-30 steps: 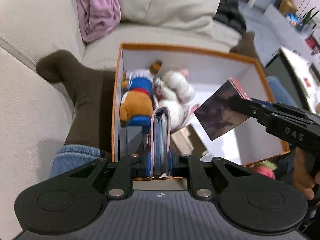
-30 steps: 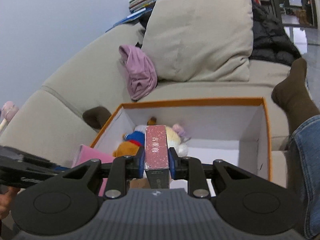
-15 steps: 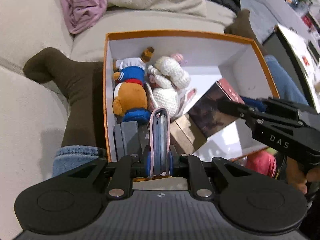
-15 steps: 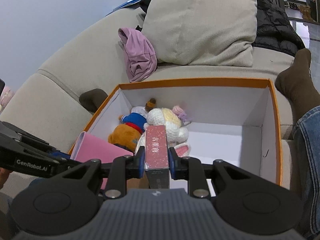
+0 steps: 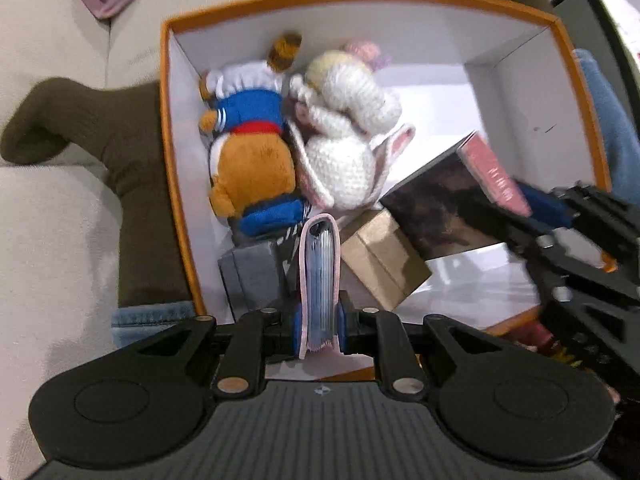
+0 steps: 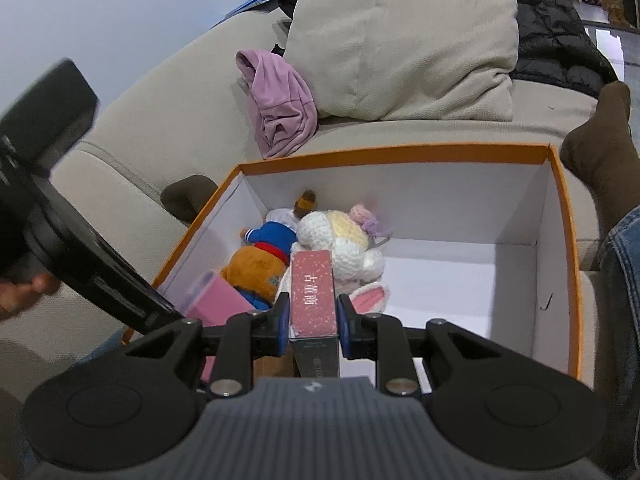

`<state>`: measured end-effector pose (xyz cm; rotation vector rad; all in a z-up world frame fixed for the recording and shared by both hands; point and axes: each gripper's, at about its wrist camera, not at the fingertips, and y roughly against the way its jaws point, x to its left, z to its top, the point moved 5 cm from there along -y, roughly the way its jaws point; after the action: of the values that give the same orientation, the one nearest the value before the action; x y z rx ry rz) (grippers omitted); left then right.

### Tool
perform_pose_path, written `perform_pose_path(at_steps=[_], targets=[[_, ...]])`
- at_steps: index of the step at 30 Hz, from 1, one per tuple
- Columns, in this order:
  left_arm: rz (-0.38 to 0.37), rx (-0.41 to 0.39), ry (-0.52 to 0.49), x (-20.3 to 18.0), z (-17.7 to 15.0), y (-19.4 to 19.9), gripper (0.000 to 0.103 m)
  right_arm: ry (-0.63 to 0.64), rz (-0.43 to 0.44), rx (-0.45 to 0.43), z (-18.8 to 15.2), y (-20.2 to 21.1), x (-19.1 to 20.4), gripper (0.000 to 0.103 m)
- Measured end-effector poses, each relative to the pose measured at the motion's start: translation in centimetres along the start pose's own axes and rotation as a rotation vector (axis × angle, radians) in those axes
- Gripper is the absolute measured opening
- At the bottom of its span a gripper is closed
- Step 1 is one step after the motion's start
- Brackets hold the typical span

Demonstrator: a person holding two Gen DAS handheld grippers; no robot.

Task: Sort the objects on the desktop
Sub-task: 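Carry the wallet and small box over the orange box with both tools, then lower the wallet and small box into the orange box and open both tools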

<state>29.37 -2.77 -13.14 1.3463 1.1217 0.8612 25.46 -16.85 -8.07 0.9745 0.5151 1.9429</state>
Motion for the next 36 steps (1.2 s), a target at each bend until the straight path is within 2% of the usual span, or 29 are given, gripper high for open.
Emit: perform_pose_path(at_steps=[2,7,11,16,18,21,24,30,36], targets=[[0.000,0.001,0.014,0.0,-0.2,-0.6,0.019,-0.007,0.011,0.000,0.1,0.1,-0.1,0.025],[0.045,-0.057,0.021,-0.2,-1.4,-0.5,0.019,-0.032,-0.007,0.048,-0.4,-0.6,-0.5,0.025],[0.032,-0.113,0.078,0.4,-2.1,-0.2,0.019,-0.051,0.003,0.014,-0.4,0.3,-0.6,0.025],[0.038,-0.184,0.131,0.4,-2.6,0.0,0.018,-0.046,0.099,-0.073,1.1,2.5,1.3,0.025],[0.018,-0.203,0.151,0.7,-2.9,0.0,0.018,-0.060,0.149,-0.053,1.3,2.1,2.0,0.025],[-0.060,-0.222,0.216,2.1,-3.1,0.0,0.018,-0.108,0.204,0.016,0.9,0.6,2.4,0.025],[-0.119,-0.239,0.266,3.1,-3.4,-0.2,0.018,-0.126,0.188,0.049,0.3,-0.6,2.3,0.025],[-0.157,-0.281,0.295,4.0,-3.8,0.0,0.018,-0.154,0.207,0.066,0.3,-1.0,2.1,0.025],[-0.132,-0.302,0.265,3.1,-3.9,-0.1,0.018,-0.048,0.089,0.014,0.2,0.1,2.6,0.024]])
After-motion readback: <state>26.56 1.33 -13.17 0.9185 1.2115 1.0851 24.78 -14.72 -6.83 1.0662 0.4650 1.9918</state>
